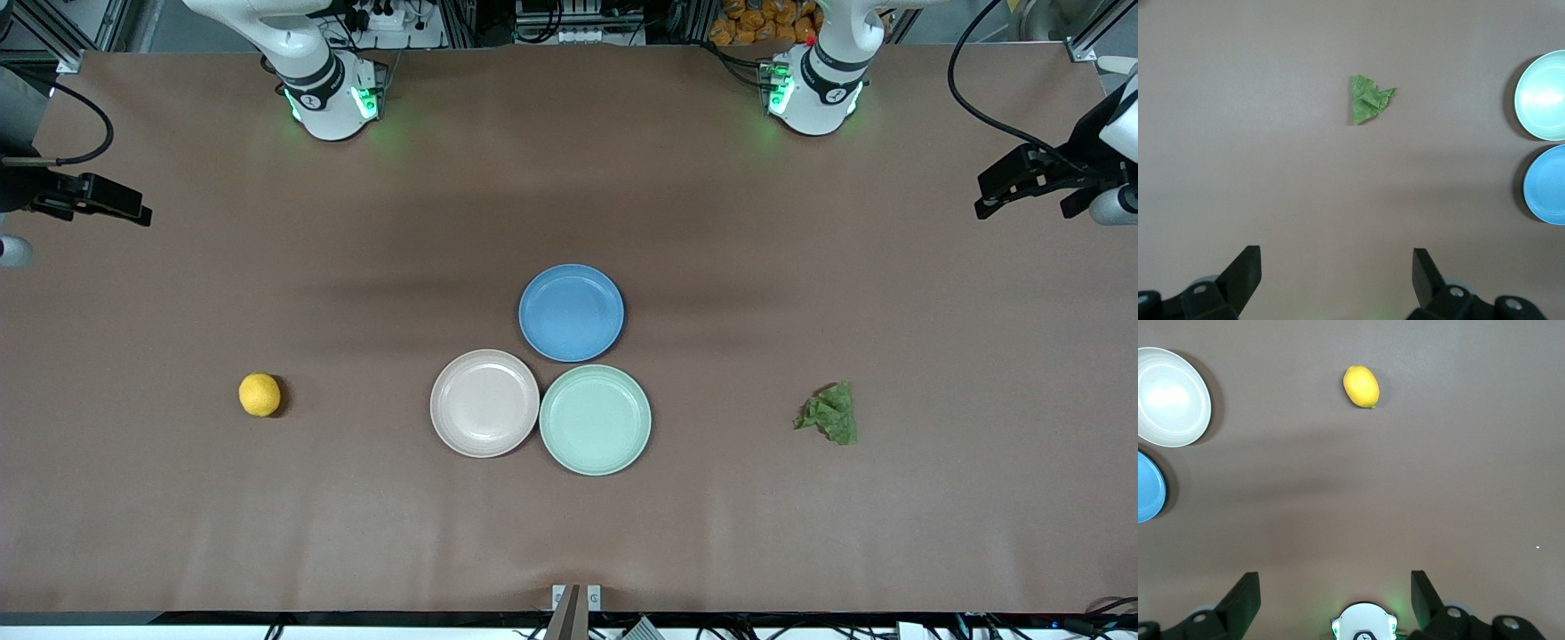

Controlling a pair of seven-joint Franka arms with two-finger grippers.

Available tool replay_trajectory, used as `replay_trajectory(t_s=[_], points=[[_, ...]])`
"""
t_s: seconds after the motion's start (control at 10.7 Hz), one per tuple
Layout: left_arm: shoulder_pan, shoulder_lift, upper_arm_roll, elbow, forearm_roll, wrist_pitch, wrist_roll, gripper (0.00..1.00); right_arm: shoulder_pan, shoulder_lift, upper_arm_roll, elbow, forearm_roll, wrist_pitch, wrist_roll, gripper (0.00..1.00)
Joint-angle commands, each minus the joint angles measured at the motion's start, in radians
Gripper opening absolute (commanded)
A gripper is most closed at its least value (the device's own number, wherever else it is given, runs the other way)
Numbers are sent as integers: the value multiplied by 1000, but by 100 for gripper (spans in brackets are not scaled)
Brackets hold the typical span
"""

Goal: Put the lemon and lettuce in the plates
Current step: 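Move the left gripper toward the green lettuce leaf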

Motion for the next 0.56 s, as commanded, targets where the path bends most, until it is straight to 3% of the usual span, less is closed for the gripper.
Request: replay_trajectory(t_s=[0.0, 0.28, 0.47], points=[[-1, -3, 1, 12, -5, -16, 3, 100, 1, -27, 13, 0, -17, -16, 5, 100], [-2, 23, 5, 20, -2, -13, 41, 100, 1, -30, 13, -5, -25, -16, 2, 100], [-12, 105, 2, 12, 10, 36, 35, 100, -3, -30, 11, -5, -25, -16, -1, 100]])
